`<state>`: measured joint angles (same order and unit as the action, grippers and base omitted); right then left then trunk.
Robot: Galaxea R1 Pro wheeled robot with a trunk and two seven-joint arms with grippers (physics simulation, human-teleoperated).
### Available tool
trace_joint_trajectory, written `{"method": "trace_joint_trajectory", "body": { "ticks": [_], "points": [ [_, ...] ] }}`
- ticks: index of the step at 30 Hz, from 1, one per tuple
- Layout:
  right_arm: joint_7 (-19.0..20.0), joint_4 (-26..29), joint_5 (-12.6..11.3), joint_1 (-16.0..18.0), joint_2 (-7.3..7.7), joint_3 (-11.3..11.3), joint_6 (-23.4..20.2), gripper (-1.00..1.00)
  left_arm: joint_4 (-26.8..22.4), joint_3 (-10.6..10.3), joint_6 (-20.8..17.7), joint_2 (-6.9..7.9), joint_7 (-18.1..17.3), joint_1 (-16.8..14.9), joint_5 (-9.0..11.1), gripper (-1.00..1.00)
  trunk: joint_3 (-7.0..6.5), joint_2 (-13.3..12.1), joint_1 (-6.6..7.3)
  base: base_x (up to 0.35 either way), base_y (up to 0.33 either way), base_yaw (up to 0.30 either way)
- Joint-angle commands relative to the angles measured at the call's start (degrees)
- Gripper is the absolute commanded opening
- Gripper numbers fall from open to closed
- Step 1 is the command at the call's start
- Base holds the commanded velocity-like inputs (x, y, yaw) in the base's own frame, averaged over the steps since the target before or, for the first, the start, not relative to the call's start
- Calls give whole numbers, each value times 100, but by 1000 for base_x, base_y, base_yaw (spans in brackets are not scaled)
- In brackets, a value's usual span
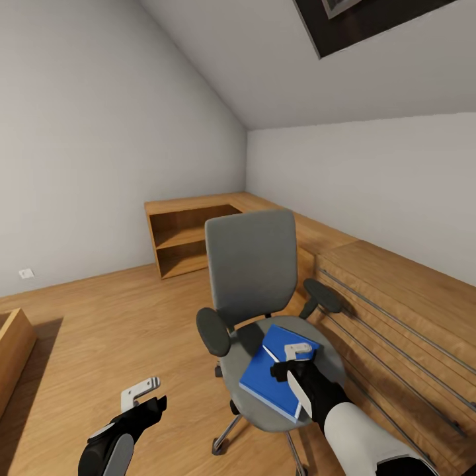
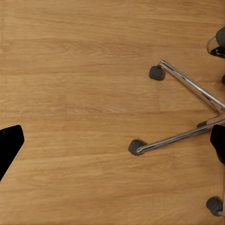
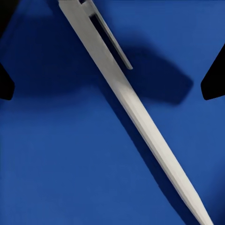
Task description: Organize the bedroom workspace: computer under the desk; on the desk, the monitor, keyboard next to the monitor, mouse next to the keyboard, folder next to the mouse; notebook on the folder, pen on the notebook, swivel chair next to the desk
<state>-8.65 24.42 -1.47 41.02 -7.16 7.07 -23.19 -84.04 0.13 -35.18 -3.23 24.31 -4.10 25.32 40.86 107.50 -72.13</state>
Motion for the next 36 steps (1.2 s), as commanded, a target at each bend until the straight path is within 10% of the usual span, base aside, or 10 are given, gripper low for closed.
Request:
{"method": "trace_joint_trajectory", "body": {
  "ticks": [1,36],
  "points": [
    [-34,8,-17,3,4,40,-45,100,-8,0,-15,-2,47,-3,61,100,6,3,1,0,0,0],
    [-32,-16,-8,3,4,40,-72,100,-8,3,-24,-7,56,-3,52,100,60,123,-65,0,0,0]
  ]
}}
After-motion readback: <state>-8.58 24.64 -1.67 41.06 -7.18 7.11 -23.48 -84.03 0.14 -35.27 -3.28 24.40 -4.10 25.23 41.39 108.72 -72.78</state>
